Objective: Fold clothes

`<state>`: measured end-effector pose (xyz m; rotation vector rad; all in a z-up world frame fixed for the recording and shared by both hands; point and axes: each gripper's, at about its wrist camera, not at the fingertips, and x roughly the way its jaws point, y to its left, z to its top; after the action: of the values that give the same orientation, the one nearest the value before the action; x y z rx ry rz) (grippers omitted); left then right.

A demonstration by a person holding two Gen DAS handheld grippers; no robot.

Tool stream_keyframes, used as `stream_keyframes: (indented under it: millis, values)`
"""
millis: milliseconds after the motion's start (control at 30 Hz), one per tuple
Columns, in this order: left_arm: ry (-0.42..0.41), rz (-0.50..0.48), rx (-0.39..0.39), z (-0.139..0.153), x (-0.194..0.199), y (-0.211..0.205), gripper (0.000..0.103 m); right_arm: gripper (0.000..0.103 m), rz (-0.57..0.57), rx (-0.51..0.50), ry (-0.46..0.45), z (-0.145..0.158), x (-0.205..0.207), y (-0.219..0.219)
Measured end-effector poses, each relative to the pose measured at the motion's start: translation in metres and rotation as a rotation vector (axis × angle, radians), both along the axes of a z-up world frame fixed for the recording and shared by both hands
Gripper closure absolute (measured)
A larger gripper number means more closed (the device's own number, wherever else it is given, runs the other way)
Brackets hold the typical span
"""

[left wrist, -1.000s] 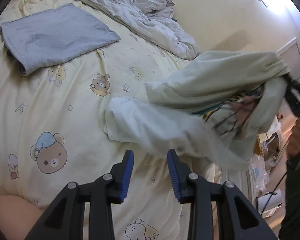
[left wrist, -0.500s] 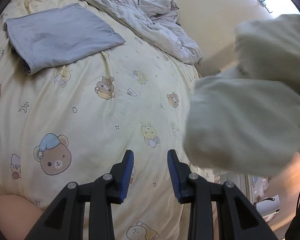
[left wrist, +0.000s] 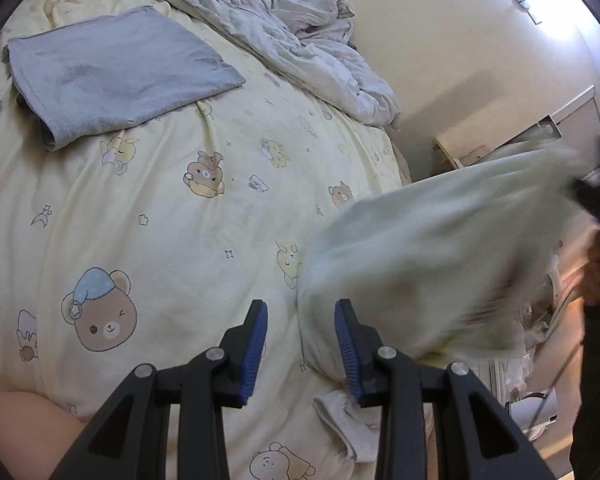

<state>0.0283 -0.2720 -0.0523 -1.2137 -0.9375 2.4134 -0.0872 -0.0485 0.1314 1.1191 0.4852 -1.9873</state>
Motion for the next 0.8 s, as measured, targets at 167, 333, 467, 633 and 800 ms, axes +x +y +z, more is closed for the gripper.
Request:
stream_keyframes:
  millis: [167,333,467,633,800]
  values:
    - [-0.003,-0.017,-0.032,0.000,0.001,0.005,0.068,0.086,0.008,0.141,-0.073,-0.109,-0.032,-0.045]
    - [-0.008,-0.038,-0.058,-0.001,0.001,0.009,0.068,0.080,-0.120,0.163,-0.194,-0.157,-0.056,-0.039]
    - [-0.022,-0.051,-0.074,-0.004,-0.002,0.013,0.068,0.069,-0.188,0.037,-0.156,-0.130,-0.044,-0.002]
    - [-0.037,-0.088,-0.099,-0.008,-0.002,0.022,0.068,0.004,-0.319,-0.150,-0.064,-0.097,-0.007,0.071]
    - [-0.049,-0.192,-0.136,-0.012,-0.004,0.046,0.057,0.004,-0.424,-0.271,-0.061,-0.121,0.043,0.130]
